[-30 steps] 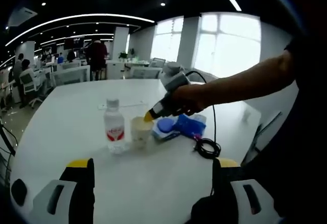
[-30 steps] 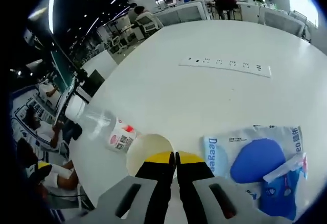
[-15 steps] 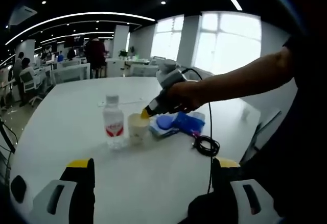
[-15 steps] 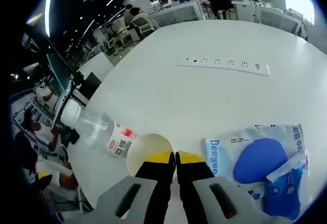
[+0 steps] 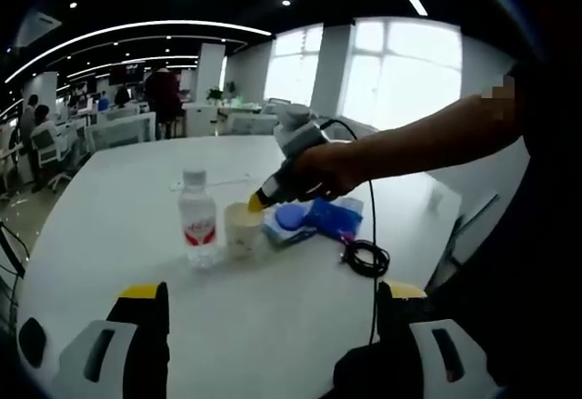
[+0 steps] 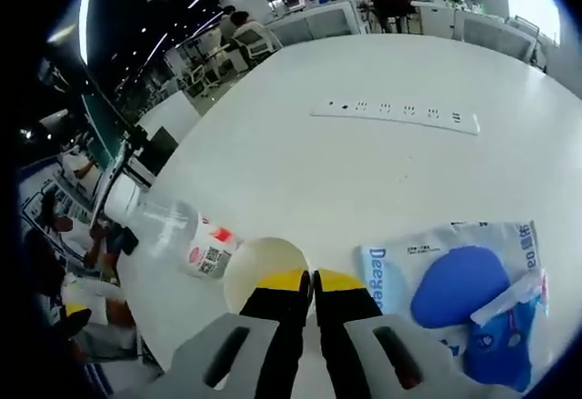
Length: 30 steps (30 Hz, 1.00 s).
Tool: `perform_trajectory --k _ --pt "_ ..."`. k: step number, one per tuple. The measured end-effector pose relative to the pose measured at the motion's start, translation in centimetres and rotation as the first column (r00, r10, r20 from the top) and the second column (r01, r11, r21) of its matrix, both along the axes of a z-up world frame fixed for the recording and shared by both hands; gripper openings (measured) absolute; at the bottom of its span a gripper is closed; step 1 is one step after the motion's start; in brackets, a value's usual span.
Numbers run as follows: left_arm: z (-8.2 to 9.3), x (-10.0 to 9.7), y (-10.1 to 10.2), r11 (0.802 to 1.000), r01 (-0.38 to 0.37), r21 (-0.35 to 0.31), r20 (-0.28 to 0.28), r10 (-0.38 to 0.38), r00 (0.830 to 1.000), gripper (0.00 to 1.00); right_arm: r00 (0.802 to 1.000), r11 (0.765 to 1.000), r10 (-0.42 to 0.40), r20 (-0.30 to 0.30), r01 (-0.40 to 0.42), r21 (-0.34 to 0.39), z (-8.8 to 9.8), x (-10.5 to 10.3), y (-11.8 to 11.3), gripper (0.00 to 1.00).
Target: Arrange the tabletop items into an orderly group along one side of the table until the central work area is clear of visible clutter.
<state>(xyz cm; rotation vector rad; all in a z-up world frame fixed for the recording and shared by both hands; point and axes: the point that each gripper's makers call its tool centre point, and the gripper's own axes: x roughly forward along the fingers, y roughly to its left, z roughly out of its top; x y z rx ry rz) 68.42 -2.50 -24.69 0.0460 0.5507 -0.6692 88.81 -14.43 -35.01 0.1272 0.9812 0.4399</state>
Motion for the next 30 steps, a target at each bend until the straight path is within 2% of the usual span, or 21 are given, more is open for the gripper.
perform_trajectory --k 10,14,20,26,30 --pt "-0.1 -0.1 -0.1 1.0 0.001 0.0 -0.007 -0.001 1.0 0.94 0.999 0.999 0.008 0.035 -0.009 0.03 1.7 -0.9 0.4 0.08" --pt "-0.2 0.1 -0.2 1.0 0.006 -0.001 -0.006 -0.006 1.0 0.94 0.998 0.998 0.004 0.062 -0.008 0.06 2.5 -1.2 0.6 0.16" --pt "-0.3 0.4 -0.6 1.0 0.021 -0.003 -0.006 -0.021 1.0 0.94 0.985 0.998 0.042 0.166 -0.049 0.044 3.8 -1.7 -0.1 0.22" --pt "-0.4 0.9 -1.2 0.999 0.04 -0.011 -0.009 -0.04 0.999 0.95 0.973 0.996 0.056 0.224 -0.071 0.059 5.4 -2.6 -0.9 0.32" --pt "-0.5 1.4 -1.7 0.998 0.055 -0.021 -0.015 -0.055 0.998 0.96 0.958 0.996 0.08 0.275 -0.09 0.025 6.3 -3.8 -2.0 0.4"
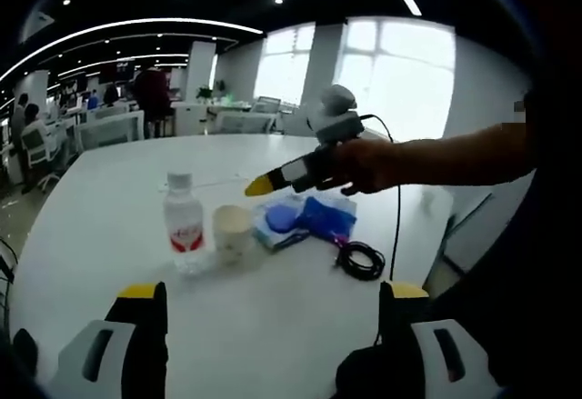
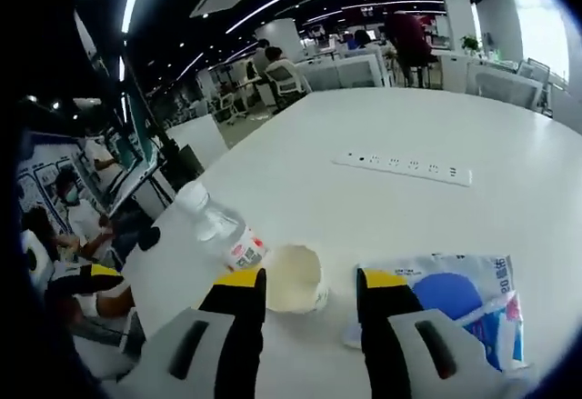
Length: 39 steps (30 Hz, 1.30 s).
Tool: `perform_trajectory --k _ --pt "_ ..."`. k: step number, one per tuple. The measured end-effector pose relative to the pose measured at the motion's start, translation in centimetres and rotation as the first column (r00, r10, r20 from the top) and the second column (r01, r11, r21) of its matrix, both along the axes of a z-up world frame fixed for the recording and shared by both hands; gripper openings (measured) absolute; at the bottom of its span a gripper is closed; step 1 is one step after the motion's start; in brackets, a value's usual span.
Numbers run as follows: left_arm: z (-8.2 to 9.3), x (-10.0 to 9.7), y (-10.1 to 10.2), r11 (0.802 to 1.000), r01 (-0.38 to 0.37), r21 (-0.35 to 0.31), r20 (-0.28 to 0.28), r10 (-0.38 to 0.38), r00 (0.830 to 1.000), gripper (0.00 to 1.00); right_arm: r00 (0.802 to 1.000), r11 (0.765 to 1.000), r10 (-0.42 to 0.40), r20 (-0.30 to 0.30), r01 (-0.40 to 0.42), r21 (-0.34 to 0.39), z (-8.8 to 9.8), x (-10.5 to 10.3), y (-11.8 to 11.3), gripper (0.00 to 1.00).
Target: Arrange the tabletop items into an orderly group along one side of the table until the central work area is clear of visible clutter.
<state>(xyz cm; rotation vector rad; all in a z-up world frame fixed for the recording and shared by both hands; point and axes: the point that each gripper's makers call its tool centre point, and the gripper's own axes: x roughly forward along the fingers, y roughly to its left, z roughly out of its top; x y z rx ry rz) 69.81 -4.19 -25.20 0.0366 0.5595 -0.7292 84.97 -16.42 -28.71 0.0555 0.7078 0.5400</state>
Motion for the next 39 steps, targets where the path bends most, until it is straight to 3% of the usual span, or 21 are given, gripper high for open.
perform_trajectory --k 7,19,25,39 --pt "-0.2 0.8 -1.2 0.999 0.04 -0.008 -0.01 -0.04 0.999 0.98 0.998 0.999 0.008 0.065 -0.005 -0.049 0.5 -2.2 -2.9 0.51" --pt "0.4 2.6 -1.8 0.998 0.062 -0.014 0.004 -0.062 0.998 0.99 0.984 0.993 -0.081 0.159 0.093 -0.071 2.4 -4.8 -10.6 0.69" --pt "0.3 3.0 -1.7 0.998 0.055 -0.016 -0.003 -0.055 0.998 1.0 0.972 0.984 -0.142 0.185 0.159 -0.082 3.1 -6.8 -14.5 0.76" --pt "0.6 3.8 -0.8 1.0 0.023 -0.018 0.005 -0.022 1.0 1.0 0.948 0.96 -0.241 0.207 0.264 -0.093 3.2 -11.0 -20.6 0.9"
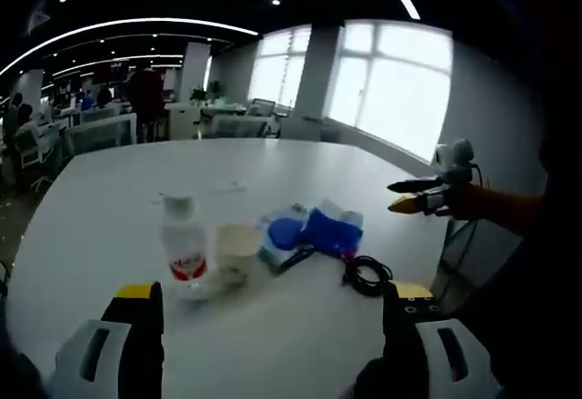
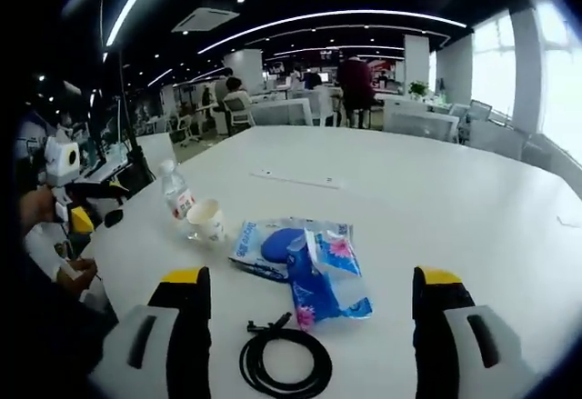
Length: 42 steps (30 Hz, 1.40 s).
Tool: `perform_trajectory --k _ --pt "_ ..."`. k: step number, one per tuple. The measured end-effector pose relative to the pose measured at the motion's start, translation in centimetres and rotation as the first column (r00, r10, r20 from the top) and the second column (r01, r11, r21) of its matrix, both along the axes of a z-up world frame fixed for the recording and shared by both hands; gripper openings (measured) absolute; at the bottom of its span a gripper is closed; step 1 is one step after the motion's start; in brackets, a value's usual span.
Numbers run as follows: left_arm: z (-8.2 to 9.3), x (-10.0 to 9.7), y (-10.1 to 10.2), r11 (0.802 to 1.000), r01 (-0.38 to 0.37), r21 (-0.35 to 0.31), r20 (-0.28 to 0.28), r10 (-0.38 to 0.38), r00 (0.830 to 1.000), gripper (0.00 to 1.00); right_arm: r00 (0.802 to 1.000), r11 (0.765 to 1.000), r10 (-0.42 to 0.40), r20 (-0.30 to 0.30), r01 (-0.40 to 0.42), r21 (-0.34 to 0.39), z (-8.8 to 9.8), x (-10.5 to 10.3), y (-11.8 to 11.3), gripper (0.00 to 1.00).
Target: Arrange the tabletop items into an orderly group along one side of the table until the central work area is clear of visible clutter.
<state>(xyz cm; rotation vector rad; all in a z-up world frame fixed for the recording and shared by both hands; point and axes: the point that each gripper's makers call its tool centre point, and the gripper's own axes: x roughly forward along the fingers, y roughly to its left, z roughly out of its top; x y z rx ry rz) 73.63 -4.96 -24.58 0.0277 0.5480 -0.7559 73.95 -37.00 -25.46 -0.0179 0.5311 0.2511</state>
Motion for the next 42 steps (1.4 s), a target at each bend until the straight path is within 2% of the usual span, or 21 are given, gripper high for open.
perform_trajectory --k 9,14,20,31,36,42 --pt "-0.7 0.1 0.0 1.0 -0.003 0.014 -0.014 0.003 1.0 1.0 1.0 0.999 0.003 -0.017 -0.004 -0.038 0.1 -2.6 -1.5 0.99" --pt "-0.6 0.2 -0.3 1.0 0.0 0.022 -0.008 0.0 1.0 1.0 1.0 0.999 0.012 -0.025 -0.013 -0.041 -0.1 -3.5 -2.0 0.99" --pt "-0.7 0.6 0.2 0.999 -0.004 0.035 0.004 0.004 1.0 1.0 1.0 0.999 -0.001 -0.022 0.0 -0.04 0.2 -4.4 -2.1 0.99" --pt "-0.7 0.6 0.4 0.999 0.007 0.052 0.008 -0.007 1.0 1.0 1.0 1.0 -0.008 -0.001 0.008 -0.024 0.8 -4.4 -1.8 0.99" --pt "-1.2 0.2 0.3 0.997 0.022 0.067 -0.005 -0.022 1.0 1.0 1.0 1.0 -0.01 -0.002 0.01 -0.024 0.8 -4.5 -1.7 0.99" --pt "-0.9 -0.1 0.1 0.998 0.019 0.062 -0.001 -0.019 1.0 1.0 1.0 1.0 -0.008 -0.012 0.008 -0.026 0.3 -4.3 -1.4 0.98"
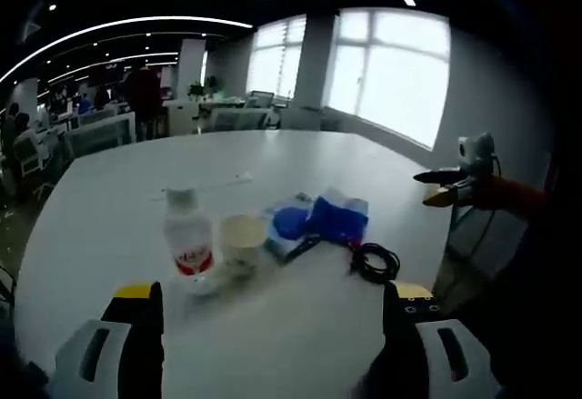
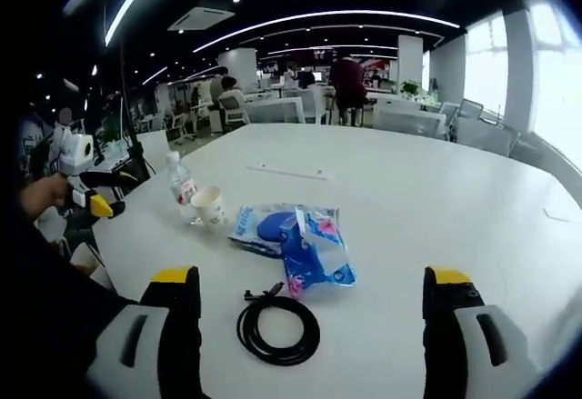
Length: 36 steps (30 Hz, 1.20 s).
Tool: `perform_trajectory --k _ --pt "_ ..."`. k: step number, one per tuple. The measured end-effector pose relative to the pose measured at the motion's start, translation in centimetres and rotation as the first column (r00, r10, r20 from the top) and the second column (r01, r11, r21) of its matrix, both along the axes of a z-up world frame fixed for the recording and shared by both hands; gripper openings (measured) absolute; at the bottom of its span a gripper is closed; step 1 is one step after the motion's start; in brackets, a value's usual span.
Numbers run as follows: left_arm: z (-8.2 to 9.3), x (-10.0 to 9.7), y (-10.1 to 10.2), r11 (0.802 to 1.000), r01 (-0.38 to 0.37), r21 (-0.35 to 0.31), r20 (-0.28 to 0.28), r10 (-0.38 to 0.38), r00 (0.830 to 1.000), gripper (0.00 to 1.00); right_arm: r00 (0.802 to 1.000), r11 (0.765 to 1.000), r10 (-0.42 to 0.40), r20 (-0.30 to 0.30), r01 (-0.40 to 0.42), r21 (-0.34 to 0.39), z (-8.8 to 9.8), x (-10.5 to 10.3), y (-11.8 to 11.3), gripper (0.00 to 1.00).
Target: Arrange the tabletop items into an orderly group along one side of the table until the central work area is clear of visible clutter.
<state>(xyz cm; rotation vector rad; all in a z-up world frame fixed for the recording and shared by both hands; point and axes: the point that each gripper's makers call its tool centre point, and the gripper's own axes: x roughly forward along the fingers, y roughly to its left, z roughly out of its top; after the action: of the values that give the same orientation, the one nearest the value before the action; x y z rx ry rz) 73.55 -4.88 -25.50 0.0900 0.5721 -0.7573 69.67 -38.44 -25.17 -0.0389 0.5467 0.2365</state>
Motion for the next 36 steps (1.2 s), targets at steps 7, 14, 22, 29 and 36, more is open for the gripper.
perform_trajectory --k 7,14,22,29,36 --pt "-0.2 -0.1 0.0 1.0 -0.003 -0.001 -0.002 0.003 1.0 1.0 1.0 1.0 -0.026 -0.018 0.026 -0.004 -0.8 0.7 -0.1 0.93" --pt "-0.4 -0.2 -0.8 1.0 0.002 -0.023 -0.007 -0.002 1.0 1.0 0.997 0.999 -0.05 -0.065 0.049 -0.009 -2.4 1.0 0.2 0.84" --pt "-0.4 -0.7 -4.8 0.993 0.105 -0.049 -0.013 -0.106 0.994 0.92 0.995 0.998 -0.058 -0.087 0.058 0.007 -3.3 1.6 1.1 0.73" --pt "-0.3 -0.4 -10.1 0.972 0.211 -0.104 -0.012 -0.213 0.977 0.82 0.991 0.997 -0.073 -0.11 0.075 0.017 -4.6 2.2 1.4 0.62" --pt "0.9 1.8 -15.1 0.953 0.269 -0.14 0.017 -0.27 0.963 0.72 0.985 0.987 -0.127 -0.12 0.137 0.086 -5.6 3.2 1.3 0.49"
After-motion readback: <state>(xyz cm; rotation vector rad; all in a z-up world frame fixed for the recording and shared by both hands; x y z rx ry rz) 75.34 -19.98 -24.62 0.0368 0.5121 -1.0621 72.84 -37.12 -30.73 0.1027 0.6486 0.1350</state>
